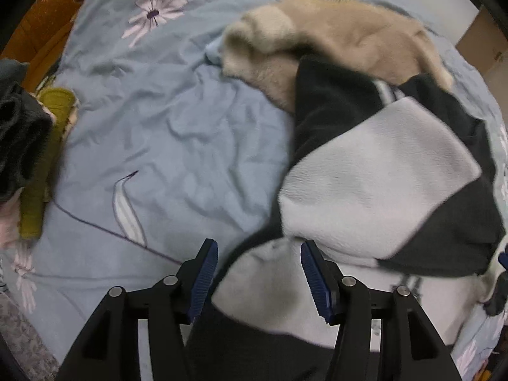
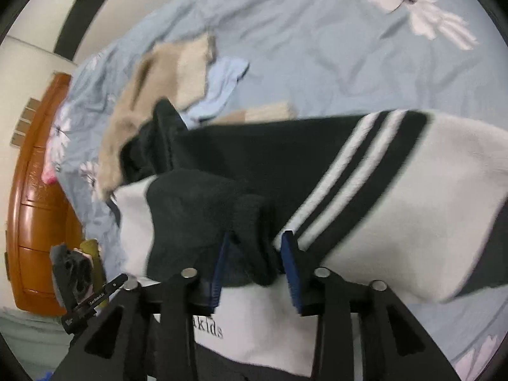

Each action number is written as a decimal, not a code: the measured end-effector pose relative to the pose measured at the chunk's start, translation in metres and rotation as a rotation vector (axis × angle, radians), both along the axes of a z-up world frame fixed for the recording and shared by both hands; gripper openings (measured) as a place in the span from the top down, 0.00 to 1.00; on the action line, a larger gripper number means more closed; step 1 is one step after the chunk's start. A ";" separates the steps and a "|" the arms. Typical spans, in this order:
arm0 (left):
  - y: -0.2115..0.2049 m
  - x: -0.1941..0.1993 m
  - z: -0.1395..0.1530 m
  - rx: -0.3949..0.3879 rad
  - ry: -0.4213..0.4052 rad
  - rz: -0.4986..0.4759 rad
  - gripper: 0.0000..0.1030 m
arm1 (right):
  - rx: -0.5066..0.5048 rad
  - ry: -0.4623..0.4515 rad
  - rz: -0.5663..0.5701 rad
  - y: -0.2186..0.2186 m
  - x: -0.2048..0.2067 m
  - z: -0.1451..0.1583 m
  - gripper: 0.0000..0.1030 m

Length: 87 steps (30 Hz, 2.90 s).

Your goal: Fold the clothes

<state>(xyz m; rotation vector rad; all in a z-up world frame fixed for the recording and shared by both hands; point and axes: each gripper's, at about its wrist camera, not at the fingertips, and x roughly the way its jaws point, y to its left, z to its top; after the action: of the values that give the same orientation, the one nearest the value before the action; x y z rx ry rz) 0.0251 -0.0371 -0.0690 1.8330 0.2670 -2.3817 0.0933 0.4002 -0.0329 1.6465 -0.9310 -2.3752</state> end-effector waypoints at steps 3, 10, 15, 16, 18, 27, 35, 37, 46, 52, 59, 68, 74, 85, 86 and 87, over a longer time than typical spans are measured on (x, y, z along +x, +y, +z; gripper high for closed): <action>0.005 0.005 0.028 0.019 0.028 0.042 0.37 | -0.025 0.039 -0.146 0.052 0.042 0.015 0.52; 0.026 0.015 0.072 0.069 0.085 0.104 0.36 | -0.021 -0.048 -0.722 0.215 0.163 -0.012 0.52; 0.048 0.018 0.085 0.103 0.093 0.126 0.36 | -0.118 -0.067 -0.871 0.267 0.185 -0.048 0.52; 0.052 0.019 0.086 0.104 0.089 0.127 0.36 | -0.127 -0.075 -0.877 0.271 0.184 -0.053 0.52; 0.056 0.021 0.085 0.100 0.083 0.128 0.36 | -0.142 -0.087 -0.908 0.274 0.181 -0.064 0.49; 0.055 0.032 0.092 0.101 0.088 0.120 0.36 | -0.214 -0.081 -0.939 0.267 0.172 -0.062 0.69; 0.031 0.029 0.087 0.152 0.105 0.134 0.36 | -0.066 0.110 -0.796 0.230 0.137 0.045 0.89; 0.021 0.031 0.084 0.166 0.104 0.134 0.36 | -0.017 0.195 -0.701 0.206 0.116 0.085 0.89; -0.050 0.042 0.079 0.255 0.122 0.190 0.36 | 0.041 0.468 -0.179 0.005 -0.007 0.213 0.90; -0.100 0.046 0.079 0.271 0.145 0.212 0.36 | -0.010 0.438 0.051 -0.143 -0.053 0.193 0.90; -0.146 0.051 0.057 0.293 0.103 0.259 0.36 | 0.140 0.227 0.297 -0.288 -0.077 0.087 0.89; -0.141 0.021 0.037 0.357 0.074 0.187 0.36 | 0.194 0.031 0.383 -0.320 -0.082 0.000 0.63; -0.075 -0.028 0.025 0.478 0.056 0.006 0.36 | 0.139 0.101 0.301 -0.257 -0.059 0.041 0.57; 0.005 -0.079 -0.011 0.336 0.008 -0.222 0.79 | 0.261 -0.022 -0.022 -0.079 -0.019 0.037 0.56; 0.006 -0.078 -0.007 0.318 0.022 -0.229 0.82 | 0.256 -0.026 -0.031 -0.073 -0.017 0.036 0.56; 0.007 -0.078 -0.004 0.301 0.036 -0.237 0.82 | 0.249 -0.027 -0.036 -0.069 -0.017 0.034 0.56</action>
<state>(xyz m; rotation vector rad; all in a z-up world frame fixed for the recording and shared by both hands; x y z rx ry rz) -0.0527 -0.0302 -0.0729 2.0526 0.4584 -2.6584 0.0764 0.3308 0.0011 1.7620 -0.6972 -2.5890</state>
